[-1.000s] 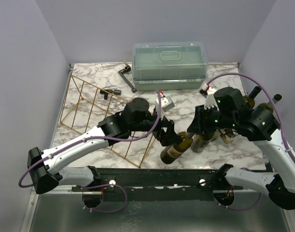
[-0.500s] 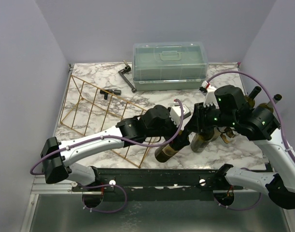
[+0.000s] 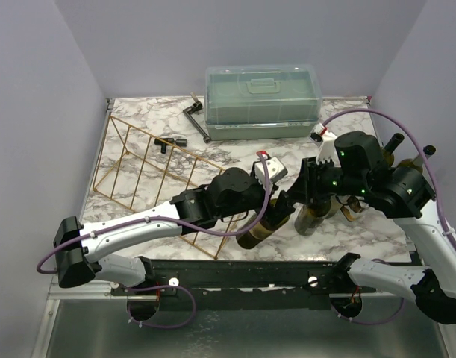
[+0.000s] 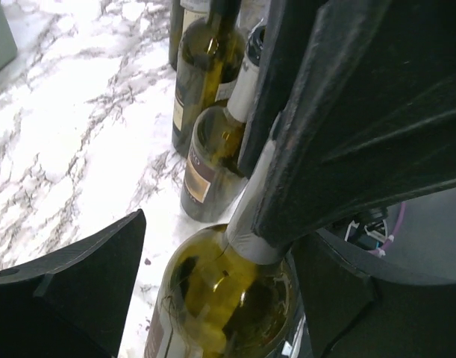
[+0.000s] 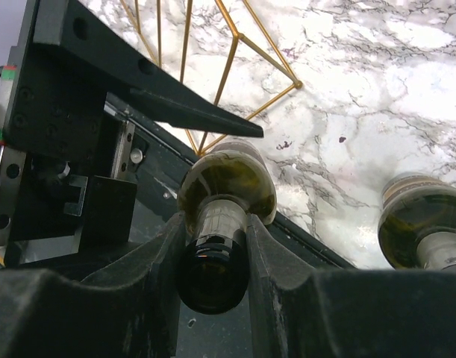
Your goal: Put the wine bottle on the wine rack
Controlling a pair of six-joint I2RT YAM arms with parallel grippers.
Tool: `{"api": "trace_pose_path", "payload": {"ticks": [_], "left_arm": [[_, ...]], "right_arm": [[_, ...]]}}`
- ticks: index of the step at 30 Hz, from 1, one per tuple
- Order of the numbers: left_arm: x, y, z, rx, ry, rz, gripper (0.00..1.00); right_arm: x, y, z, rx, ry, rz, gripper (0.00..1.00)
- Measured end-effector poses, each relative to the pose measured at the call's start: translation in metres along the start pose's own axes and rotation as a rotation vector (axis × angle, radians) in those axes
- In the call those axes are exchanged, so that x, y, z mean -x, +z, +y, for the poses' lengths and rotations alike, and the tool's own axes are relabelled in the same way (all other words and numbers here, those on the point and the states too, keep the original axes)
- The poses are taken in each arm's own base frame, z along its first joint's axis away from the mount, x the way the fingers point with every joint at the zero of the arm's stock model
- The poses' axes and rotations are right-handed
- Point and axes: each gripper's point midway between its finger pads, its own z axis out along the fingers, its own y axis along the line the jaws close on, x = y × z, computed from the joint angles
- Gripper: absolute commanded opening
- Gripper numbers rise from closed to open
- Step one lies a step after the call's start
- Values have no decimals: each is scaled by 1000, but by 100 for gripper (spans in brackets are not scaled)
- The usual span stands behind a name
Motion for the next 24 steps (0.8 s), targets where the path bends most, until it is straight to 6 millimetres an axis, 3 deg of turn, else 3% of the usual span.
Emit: {"api": "trace_pose_path", "payload": {"ticks": [5,7,10,13,15,19,20,21,24], "left_arm": [[8,0,-3,-14,12,-32,60],[9,1,-6,-21,16,-40,59],[11,1,-8,-29,26,-46,70],[12,1,-7,-28,37,-50,69],[12,1,-8,-31,39,-53,58],[14,1,-12,-51,56,-62,9],[16,1,-16,-71,79,-69,1],[17,1,-20,-84,72,-74,0],[15,-2,-24,-100,81,-69,0]], "right_arm": [[3,0,3,11,5,-14,0],[5,0,4,16,8,-20,1],[6,0,6,26,13,-28,1],[6,-2,10,45,20,-32,0],[6,-3,11,53,26,-37,1],[8,-2,12,57,30,-49,1],[11,0,12,61,31,-60,1],[11,1,13,67,32,-56,3],[10,0,14,74,26,-56,25]]}}
